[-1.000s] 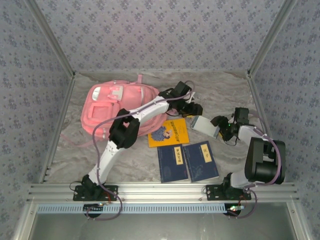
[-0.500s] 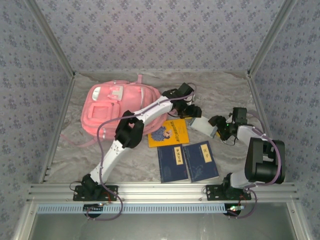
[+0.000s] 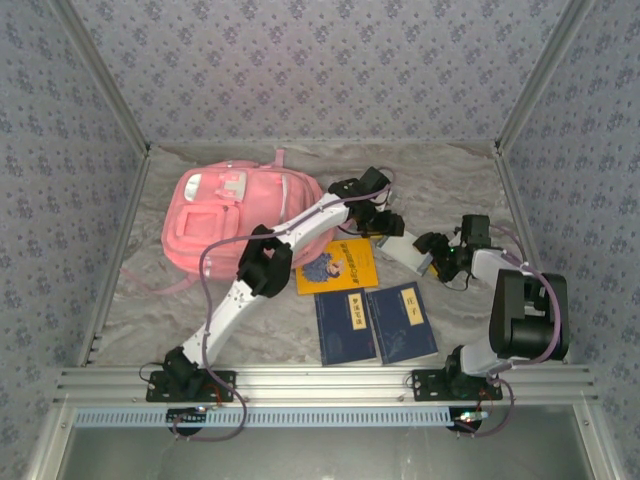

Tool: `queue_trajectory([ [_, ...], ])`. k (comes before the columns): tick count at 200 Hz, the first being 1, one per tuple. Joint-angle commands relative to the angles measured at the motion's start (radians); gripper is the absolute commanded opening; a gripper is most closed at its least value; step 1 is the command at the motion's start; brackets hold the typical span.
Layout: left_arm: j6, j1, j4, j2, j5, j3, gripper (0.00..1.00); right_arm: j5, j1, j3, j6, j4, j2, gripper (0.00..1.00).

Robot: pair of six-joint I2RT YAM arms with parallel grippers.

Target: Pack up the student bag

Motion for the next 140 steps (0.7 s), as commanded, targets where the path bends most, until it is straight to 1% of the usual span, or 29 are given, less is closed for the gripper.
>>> queue_trajectory([
  [1,0.011,-0.027,-0.085,0.041,0.060,0.039,0.60,-0.031,0.015,0.015,0.016,0.007,0.029,0.73],
  [32,0.008,-0.030,-0.090,0.038,0.084,0.052,0.60,-0.039,0.026,0.030,0.028,0.012,0.033,0.73],
  [80,-0.032,-0.035,-0.054,0.018,0.222,0.051,0.60,-0.057,0.030,0.049,0.036,0.009,0.058,0.73],
  [114,-0.101,-0.035,0.048,-0.043,0.275,-0.022,0.59,-0.057,0.025,0.052,0.038,0.009,0.071,0.73],
  [132,-0.133,-0.036,0.083,-0.073,0.286,-0.065,0.58,-0.057,0.021,0.053,0.037,0.008,0.074,0.73],
  [140,-0.141,-0.036,0.124,-0.083,0.293,-0.080,0.57,-0.056,0.020,0.053,0.035,0.006,0.073,0.73],
])
